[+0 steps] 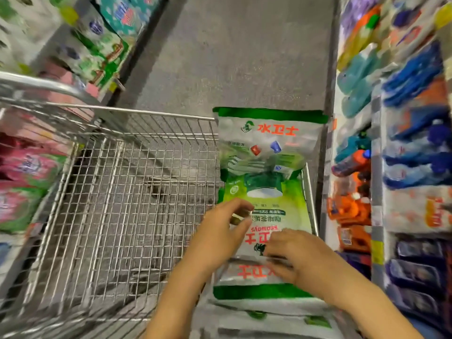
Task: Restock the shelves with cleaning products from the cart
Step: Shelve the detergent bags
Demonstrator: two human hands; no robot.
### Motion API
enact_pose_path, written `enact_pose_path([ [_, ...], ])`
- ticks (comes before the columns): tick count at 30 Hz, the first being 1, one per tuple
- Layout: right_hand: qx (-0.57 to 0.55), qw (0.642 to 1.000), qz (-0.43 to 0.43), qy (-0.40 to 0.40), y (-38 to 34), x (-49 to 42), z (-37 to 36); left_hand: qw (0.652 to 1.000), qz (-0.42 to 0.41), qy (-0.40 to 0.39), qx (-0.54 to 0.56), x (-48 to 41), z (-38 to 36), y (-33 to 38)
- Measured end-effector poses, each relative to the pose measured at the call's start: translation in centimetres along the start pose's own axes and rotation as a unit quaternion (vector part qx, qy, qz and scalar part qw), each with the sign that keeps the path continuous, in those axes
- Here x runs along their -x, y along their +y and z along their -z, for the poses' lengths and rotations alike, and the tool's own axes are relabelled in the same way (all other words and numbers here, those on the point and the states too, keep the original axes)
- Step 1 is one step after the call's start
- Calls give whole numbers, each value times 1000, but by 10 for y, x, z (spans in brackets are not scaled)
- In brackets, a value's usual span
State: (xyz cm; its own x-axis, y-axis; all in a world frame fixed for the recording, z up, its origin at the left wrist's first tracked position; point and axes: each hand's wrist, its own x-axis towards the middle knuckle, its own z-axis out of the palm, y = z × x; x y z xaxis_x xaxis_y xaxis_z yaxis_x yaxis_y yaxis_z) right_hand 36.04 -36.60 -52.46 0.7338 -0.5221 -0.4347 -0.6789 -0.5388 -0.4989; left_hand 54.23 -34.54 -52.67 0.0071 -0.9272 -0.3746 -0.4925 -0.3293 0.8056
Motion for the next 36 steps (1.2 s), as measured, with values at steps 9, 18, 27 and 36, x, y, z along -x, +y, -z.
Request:
enact_pose_path([
  [9,36,975,-8,221,-24,14,47,962,-76,-12,263,1,31,-12],
  [18,148,911,16,385,-55,8,150,955,-90,48,278,-26,46,-4],
  [27,209,844,48,492,-78,29,187,915,-159,138,344,-18,58,40],
  [36,-426,845,19,321,-45,43,116,885,-177,95,420,-14,93,64],
])
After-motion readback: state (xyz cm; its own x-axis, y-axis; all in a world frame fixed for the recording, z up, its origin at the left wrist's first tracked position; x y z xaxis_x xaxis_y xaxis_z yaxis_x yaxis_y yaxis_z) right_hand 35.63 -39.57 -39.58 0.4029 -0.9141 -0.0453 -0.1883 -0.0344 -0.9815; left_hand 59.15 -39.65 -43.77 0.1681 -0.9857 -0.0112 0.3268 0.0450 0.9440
